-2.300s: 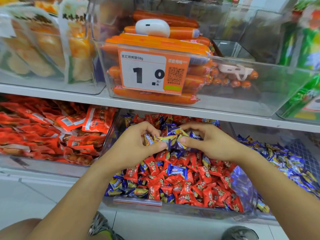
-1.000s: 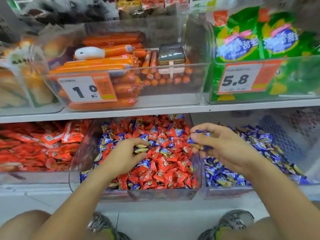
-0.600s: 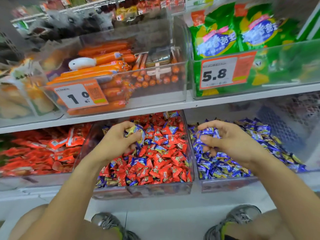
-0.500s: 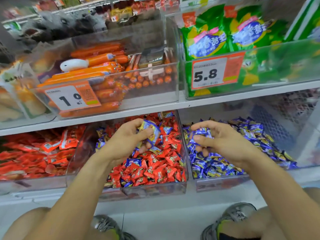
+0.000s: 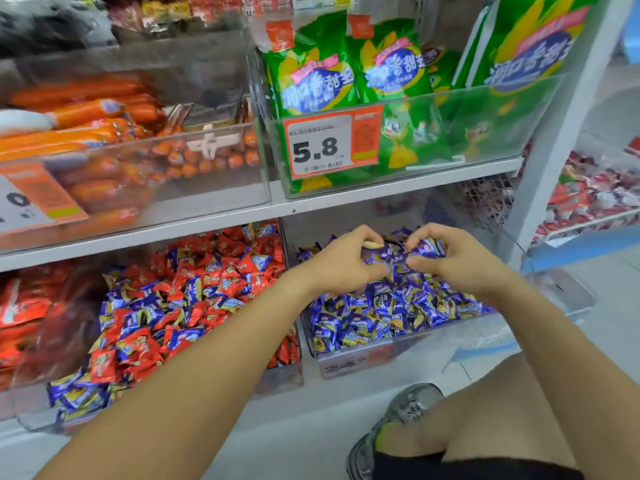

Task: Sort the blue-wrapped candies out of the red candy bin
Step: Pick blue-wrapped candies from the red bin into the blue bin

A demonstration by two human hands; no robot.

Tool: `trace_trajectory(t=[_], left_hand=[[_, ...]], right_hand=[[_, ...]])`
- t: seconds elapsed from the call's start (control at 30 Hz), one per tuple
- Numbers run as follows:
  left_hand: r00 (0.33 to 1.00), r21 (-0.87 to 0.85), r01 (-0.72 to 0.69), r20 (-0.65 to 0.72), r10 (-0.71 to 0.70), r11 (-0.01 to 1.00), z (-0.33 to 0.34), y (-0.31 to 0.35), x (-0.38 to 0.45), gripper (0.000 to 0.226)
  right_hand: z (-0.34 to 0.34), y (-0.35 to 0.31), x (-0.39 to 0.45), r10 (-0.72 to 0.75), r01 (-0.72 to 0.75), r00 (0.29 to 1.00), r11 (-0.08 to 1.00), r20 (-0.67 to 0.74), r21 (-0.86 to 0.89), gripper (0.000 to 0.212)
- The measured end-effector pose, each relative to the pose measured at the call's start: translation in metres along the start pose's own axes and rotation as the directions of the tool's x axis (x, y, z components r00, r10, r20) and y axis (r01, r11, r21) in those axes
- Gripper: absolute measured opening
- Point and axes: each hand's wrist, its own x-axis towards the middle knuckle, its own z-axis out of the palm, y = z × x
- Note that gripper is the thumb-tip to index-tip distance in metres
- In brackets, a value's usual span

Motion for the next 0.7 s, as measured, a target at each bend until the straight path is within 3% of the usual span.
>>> trace_trajectory(t=[0.07,0.13,0.23,0.3,0.4,0.47,0.57,0.63,0.7], left_hand=[[0.997,0.126,-0.038,0.066,0.030,0.991,-0.002,0.000,0.000,0.053],[0.994,0.195,-0.108,0.015,0.107,0.975,-0.007,0.000,-0.011,0.046],[0.945,0.260,-0.170,-0.231,0.232,0.951,-0.022,-0.011,-0.046,0.023],[0.889,0.298,-0.121,-0.393,0.237,0.947,-0.036,-0.031,-0.079,0.014],[0.850,0.327,0.054,-0.511,0.129,0.943,-0.058,-0.076,-0.123,0.011],[0.877,0.365,0.206,-0.481,-0.005,0.908,-0.066,-0.115,-0.144,0.033],[0.892,0.429,0.362,-0.417,-0.174,0.827,-0.067,-0.163,-0.167,0.071],[0.873,0.393,0.411,-0.431,-0.229,0.823,-0.070,-0.181,-0.178,0.077],[0.862,0.390,0.431,-0.446,-0.242,0.814,-0.076,-0.189,-0.184,0.080]], right_hand=[[-0.017,-0.004,0.002,-0.058,0.060,0.997,0.997,0.054,-0.038,0.016],[-0.028,-0.005,0.005,-0.088,0.090,0.993,0.995,0.073,-0.031,0.021],[-0.032,-0.009,0.007,-0.130,0.132,0.991,0.990,0.035,-0.043,0.019],[-0.020,-0.016,0.006,-0.178,0.179,0.984,0.976,0.019,-0.127,0.017],[0.019,-0.034,-0.001,-0.229,0.254,0.966,0.932,0.121,-0.258,0.014],[0.061,-0.051,-0.005,-0.313,0.368,0.925,0.877,0.214,-0.309,0.014],[0.127,-0.080,-0.006,-0.469,0.576,0.807,0.760,0.359,-0.301,0.017],[0.166,-0.092,0.004,-0.494,0.652,0.744,0.684,0.451,-0.326,0.022],[0.194,-0.099,0.019,-0.443,0.659,0.741,0.623,0.505,-0.421,0.031]])
